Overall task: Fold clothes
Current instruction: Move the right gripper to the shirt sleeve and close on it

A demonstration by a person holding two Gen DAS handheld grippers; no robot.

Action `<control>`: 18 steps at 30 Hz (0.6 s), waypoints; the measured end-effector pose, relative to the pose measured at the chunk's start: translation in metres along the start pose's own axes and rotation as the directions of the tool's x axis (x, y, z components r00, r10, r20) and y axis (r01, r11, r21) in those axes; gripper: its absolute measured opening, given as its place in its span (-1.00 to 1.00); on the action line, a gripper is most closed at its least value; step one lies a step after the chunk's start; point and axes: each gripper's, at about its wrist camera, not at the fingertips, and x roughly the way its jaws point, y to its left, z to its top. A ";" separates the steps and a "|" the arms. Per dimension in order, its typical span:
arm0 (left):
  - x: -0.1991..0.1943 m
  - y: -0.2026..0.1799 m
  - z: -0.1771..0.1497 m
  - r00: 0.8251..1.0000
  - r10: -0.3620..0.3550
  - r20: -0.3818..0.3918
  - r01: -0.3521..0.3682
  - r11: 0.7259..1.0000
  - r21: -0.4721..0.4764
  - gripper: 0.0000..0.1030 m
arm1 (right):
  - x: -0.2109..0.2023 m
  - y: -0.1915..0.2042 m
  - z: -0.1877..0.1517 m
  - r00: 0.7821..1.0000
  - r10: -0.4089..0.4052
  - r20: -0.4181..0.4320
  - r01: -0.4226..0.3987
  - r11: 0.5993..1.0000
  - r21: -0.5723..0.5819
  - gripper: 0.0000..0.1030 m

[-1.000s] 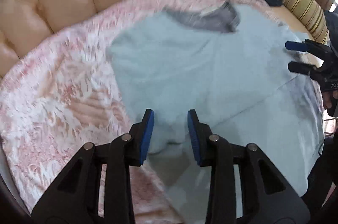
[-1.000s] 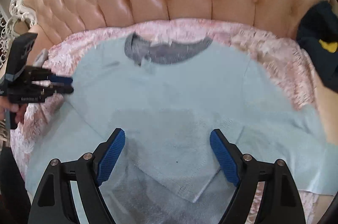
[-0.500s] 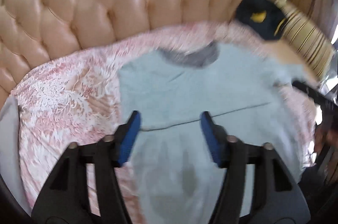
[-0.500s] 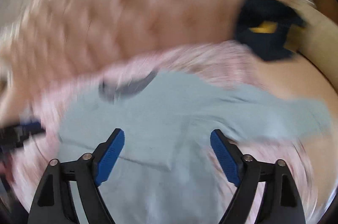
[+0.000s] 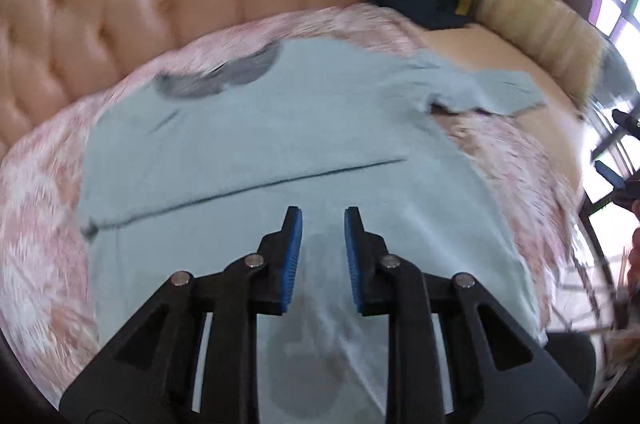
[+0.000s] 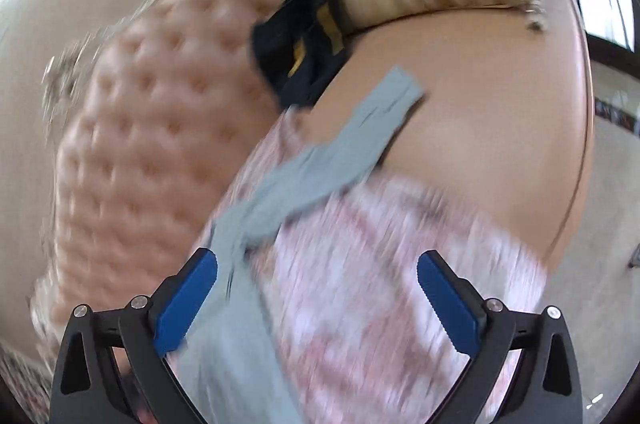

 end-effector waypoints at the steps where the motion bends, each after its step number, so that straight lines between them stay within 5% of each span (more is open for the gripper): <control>1: -0.007 0.009 -0.003 1.000 0.006 0.017 -0.005 0.999 -0.031 -0.52 | 0.010 -0.007 0.013 1.000 -0.015 0.003 0.015 1.000 0.023 0.97; 11: -0.102 0.108 -0.087 0.990 0.121 0.073 -0.096 0.953 -0.287 -0.51 | 0.099 -0.047 0.094 0.988 -0.149 -0.041 0.154 0.975 0.160 1.00; 18: -0.126 0.131 -0.125 0.987 0.150 0.051 -0.123 0.930 -0.348 -0.51 | 0.105 -0.041 0.110 0.991 -0.129 -0.024 0.131 0.972 0.195 0.91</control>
